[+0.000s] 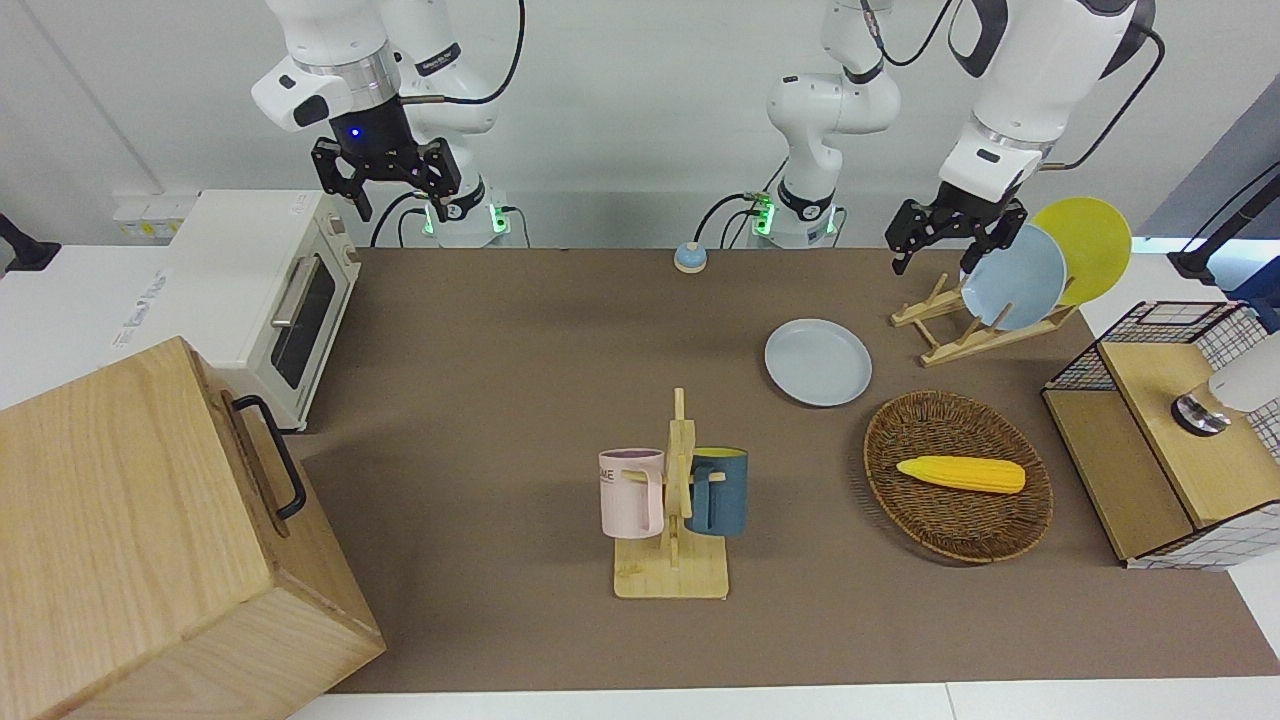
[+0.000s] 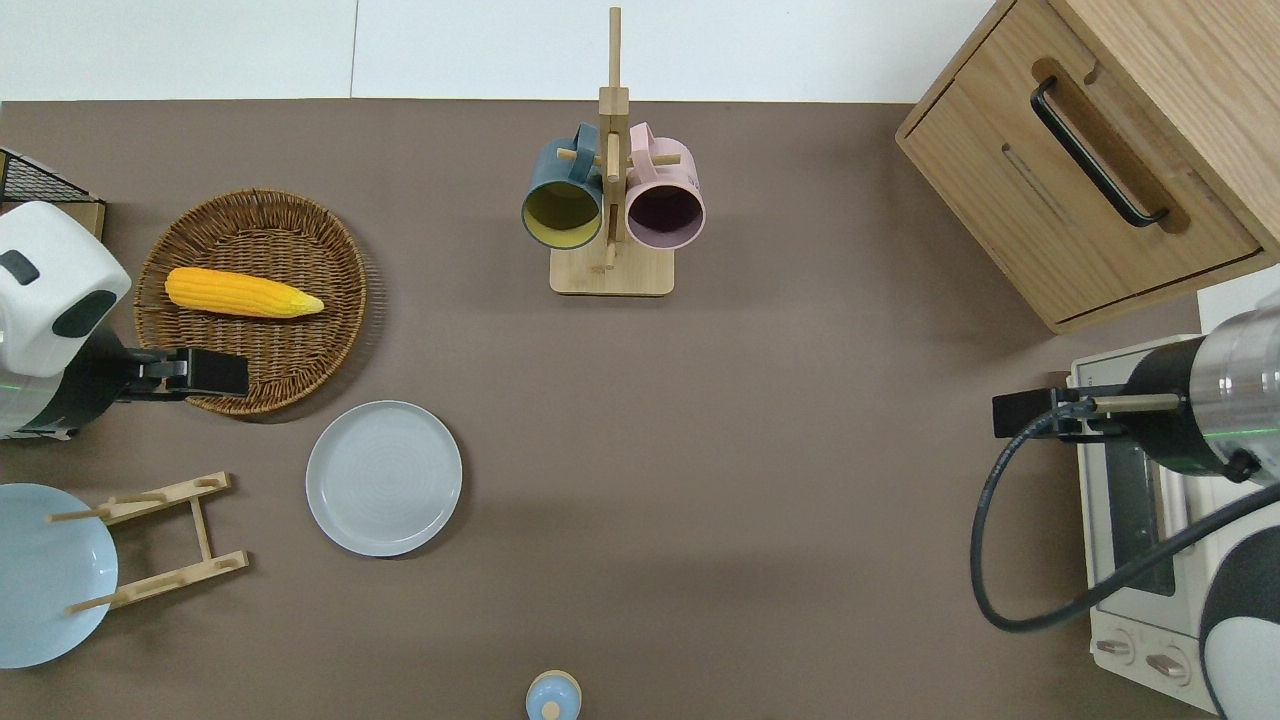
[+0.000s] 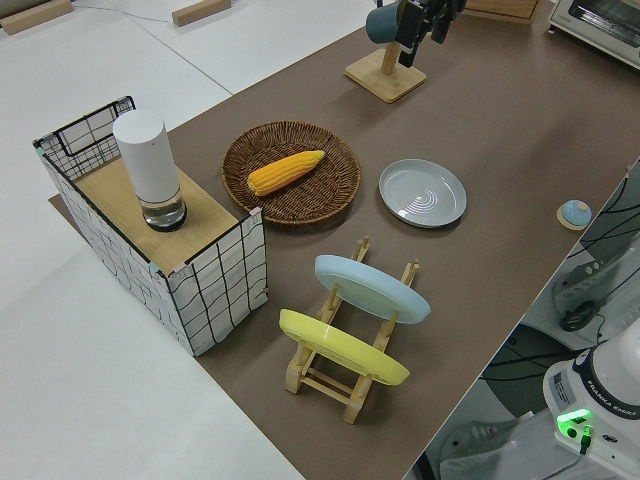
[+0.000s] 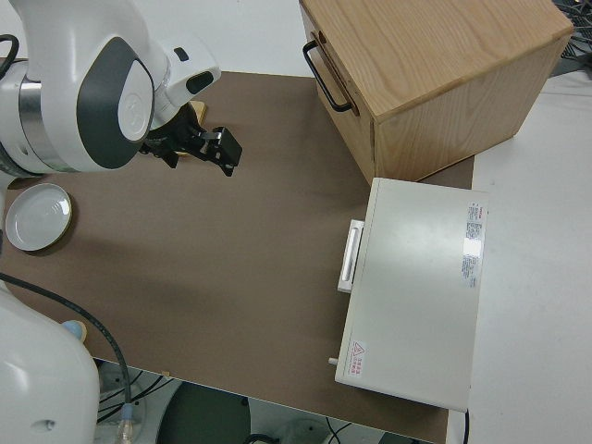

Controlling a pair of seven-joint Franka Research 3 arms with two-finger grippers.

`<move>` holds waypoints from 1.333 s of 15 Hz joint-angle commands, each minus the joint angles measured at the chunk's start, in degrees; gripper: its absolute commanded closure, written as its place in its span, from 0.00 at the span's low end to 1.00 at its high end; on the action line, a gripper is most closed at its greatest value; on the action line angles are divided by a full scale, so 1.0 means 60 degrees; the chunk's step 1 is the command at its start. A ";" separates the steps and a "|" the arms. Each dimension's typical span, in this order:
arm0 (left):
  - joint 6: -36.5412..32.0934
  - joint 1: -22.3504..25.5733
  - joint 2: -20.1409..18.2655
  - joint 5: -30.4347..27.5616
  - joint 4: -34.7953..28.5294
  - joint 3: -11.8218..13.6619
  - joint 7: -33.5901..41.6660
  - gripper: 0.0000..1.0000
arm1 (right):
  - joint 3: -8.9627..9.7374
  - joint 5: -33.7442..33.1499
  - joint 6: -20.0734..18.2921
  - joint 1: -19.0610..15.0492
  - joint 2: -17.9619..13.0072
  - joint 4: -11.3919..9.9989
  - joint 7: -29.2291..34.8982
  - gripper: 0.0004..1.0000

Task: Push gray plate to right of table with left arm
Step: 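Move the left gripper down beside the gray plate's near edge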

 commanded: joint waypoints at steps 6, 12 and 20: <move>-0.0633 0.0093 -0.0173 0.0005 -0.0132 -0.0045 0.0015 0.01 | 0.0139 0.0205 0.0002 -0.0235 -0.0261 -0.0260 0.0098 0.00; -0.0677 0.0093 -0.0188 -0.0010 -0.0366 -0.0031 0.0001 0.01 | 0.0139 0.0205 -0.0012 -0.0235 -0.0261 -0.0260 0.0098 0.00; -0.0342 0.0093 -0.0173 -0.0097 -0.1522 0.0116 0.0118 0.01 | 0.0139 0.0205 0.0002 -0.0235 -0.0261 -0.0260 0.0098 0.00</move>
